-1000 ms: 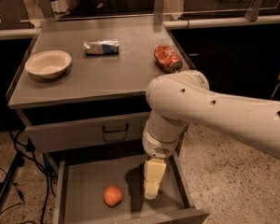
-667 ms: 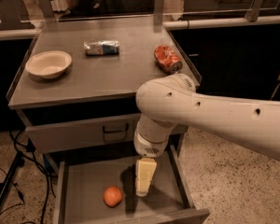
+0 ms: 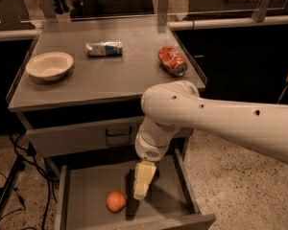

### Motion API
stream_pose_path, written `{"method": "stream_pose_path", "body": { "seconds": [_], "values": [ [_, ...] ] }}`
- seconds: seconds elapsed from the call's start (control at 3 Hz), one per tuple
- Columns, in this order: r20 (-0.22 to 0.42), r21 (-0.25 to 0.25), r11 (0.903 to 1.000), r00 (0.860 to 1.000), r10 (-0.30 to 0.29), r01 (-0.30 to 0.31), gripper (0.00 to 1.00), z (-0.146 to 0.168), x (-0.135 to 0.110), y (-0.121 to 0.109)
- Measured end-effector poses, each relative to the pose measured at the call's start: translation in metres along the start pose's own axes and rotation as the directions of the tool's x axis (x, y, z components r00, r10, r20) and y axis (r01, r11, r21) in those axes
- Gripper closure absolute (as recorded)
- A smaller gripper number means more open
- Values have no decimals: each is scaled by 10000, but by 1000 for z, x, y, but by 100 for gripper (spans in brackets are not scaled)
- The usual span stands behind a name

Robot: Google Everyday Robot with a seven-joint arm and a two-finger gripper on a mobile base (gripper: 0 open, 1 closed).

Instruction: Pick orange from middle drawer and place on counter

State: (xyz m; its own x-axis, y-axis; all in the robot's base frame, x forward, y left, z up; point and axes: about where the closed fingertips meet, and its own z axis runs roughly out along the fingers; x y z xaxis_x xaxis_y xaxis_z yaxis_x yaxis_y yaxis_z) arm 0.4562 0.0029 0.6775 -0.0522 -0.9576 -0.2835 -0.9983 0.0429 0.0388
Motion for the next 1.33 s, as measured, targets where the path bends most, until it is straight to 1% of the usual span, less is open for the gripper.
{"method": "stream_pose_path", "body": {
  "seconds": [0.33,0.67,1.0,1.33],
  "values": [
    [28,-375,9992,9999,-165,166,0,26,-7,14],
    [685,-1269,9891,9954,-669,752,0,98,-39,14],
    [685,-1297,9887,9954,-664,749,0,100,-39,15],
    [827,-1575,9858,9956,-451,578,0,129,-37,22]
  ]
}}
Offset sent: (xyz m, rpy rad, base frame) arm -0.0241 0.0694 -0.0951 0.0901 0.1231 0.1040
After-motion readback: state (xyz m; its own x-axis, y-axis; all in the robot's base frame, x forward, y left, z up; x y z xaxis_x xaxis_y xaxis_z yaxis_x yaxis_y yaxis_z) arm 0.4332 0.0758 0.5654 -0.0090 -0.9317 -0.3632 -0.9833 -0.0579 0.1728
